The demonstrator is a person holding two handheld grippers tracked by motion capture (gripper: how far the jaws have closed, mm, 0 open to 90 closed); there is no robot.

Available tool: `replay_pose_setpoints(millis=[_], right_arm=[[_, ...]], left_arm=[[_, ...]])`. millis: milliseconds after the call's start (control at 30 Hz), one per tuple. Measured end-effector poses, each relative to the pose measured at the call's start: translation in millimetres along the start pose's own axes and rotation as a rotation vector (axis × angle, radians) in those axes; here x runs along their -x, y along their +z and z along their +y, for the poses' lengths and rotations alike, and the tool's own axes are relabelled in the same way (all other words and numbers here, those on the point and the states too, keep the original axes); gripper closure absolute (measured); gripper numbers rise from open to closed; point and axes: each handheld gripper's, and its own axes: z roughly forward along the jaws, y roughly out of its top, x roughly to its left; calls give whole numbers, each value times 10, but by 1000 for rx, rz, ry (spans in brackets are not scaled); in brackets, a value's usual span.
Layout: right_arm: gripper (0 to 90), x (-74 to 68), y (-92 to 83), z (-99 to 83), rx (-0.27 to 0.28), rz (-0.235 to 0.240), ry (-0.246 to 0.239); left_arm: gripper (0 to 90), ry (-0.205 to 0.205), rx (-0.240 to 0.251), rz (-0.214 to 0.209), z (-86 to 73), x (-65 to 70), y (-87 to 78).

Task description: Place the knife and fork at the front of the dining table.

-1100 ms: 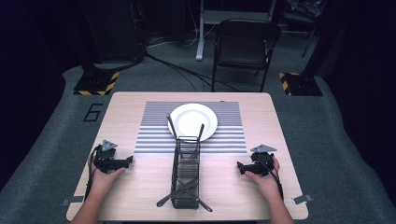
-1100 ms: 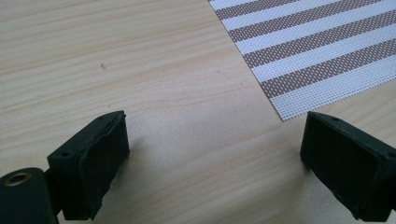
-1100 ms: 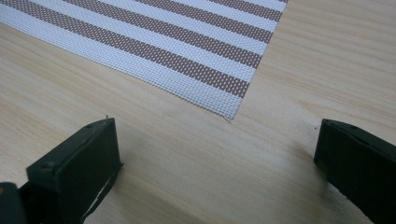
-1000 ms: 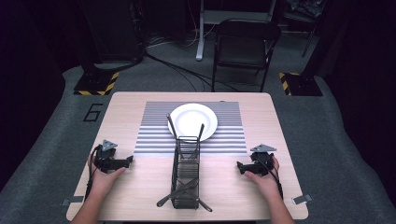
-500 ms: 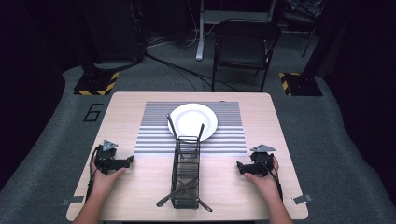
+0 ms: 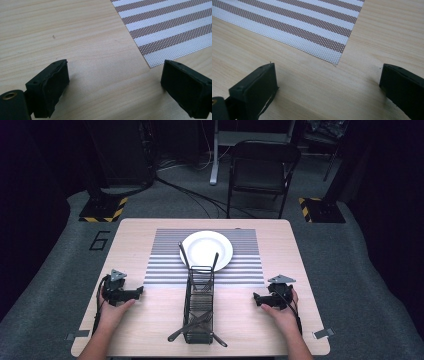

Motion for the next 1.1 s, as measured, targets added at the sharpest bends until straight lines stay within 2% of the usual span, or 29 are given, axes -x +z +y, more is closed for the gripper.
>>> replay_pose_setpoints(millis=[67,167,200,233,267,300,367,433,500,600,733,867,933,967,1033,1100], right_arm=[[30,11,-7,-5,6,0,-11],[121,10,-32,-11,17,-7,0],[121,10,-32,-11,17,-7,0],[171,0,-49,-10,21,-17,21],[184,9,-72,-6,13,-13,25],[216,12,-92,15,-2,-1,56],[230,15,-103,22,-4,4,58],[260,3,-163,56,6,2,26],[267,-17,-178,66,12,0,36],[300,-84,-263,118,35,12,3],[318,-181,-295,173,43,53,0],[324,-302,-314,243,46,73,-47],[326,-323,-320,253,48,76,-55],[330,-381,-334,284,50,89,-73],[332,-407,-342,294,48,96,-68],[337,-484,-365,347,57,112,-94]], left_arm=[[78,0,0,0,0,0,0],[78,0,0,0,0,0,0],[78,0,0,0,0,0,0],[78,0,0,0,0,0,0],[78,0,0,0,0,0,0],[78,0,0,0,0,0,0],[78,1,2,-1,0,-1,1],[78,1,1,-3,-2,0,0],[78,1,2,-2,-2,1,-1],[78,1,2,-3,-4,5,-1],[78,2,2,-4,-4,5,-2],[81,3,2,-5,-3,6,-1],[81,3,3,-5,-4,6,-1],[82,3,4,-4,-4,7,-1],[82,4,5,-4,-5,9,-2],[82,8,1,-5,-7,12,-8]])
